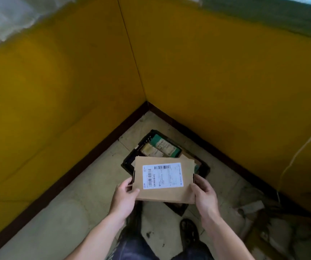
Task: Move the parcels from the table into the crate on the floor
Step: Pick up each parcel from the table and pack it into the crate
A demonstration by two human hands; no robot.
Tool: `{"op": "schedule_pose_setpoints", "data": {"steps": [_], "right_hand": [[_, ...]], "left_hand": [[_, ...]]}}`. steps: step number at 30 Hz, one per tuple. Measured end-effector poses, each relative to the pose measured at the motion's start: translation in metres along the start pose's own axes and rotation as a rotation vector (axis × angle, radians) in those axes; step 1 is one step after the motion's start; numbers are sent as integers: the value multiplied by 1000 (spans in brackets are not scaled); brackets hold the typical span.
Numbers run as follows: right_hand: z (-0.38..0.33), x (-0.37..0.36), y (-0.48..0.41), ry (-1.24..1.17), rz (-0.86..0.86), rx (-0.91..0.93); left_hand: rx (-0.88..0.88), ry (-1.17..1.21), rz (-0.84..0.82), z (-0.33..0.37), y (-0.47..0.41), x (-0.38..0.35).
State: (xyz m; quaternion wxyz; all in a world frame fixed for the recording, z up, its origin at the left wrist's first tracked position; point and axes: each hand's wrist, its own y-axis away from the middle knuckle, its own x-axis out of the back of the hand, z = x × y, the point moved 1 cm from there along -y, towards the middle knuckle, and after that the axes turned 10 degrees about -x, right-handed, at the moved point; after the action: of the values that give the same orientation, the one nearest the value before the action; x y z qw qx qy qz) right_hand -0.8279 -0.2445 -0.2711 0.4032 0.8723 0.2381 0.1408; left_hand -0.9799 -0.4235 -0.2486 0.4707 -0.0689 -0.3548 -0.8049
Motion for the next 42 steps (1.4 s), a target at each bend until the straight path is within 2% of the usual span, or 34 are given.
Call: {"op": "schedule_pose_setpoints", "data": {"steps": [10, 16, 23, 29, 42], "right_hand": [[32, -140, -62, -62, 297, -195], [66, -203, -106, -116, 303, -331], [123, -233, -200, -52, 272, -433], [163, -242, -260, 42, 209, -486], [161, -238, -262, 17, 184, -475]], "left_hand": [[19, -149, -403, -31, -190, 49], [55, -268, -517, -69, -274, 50], [94, -375, -610, -135, -356, 11], [134, -465, -591, -180, -397, -11], [77, -385, -596, -176, -402, -19]]}}
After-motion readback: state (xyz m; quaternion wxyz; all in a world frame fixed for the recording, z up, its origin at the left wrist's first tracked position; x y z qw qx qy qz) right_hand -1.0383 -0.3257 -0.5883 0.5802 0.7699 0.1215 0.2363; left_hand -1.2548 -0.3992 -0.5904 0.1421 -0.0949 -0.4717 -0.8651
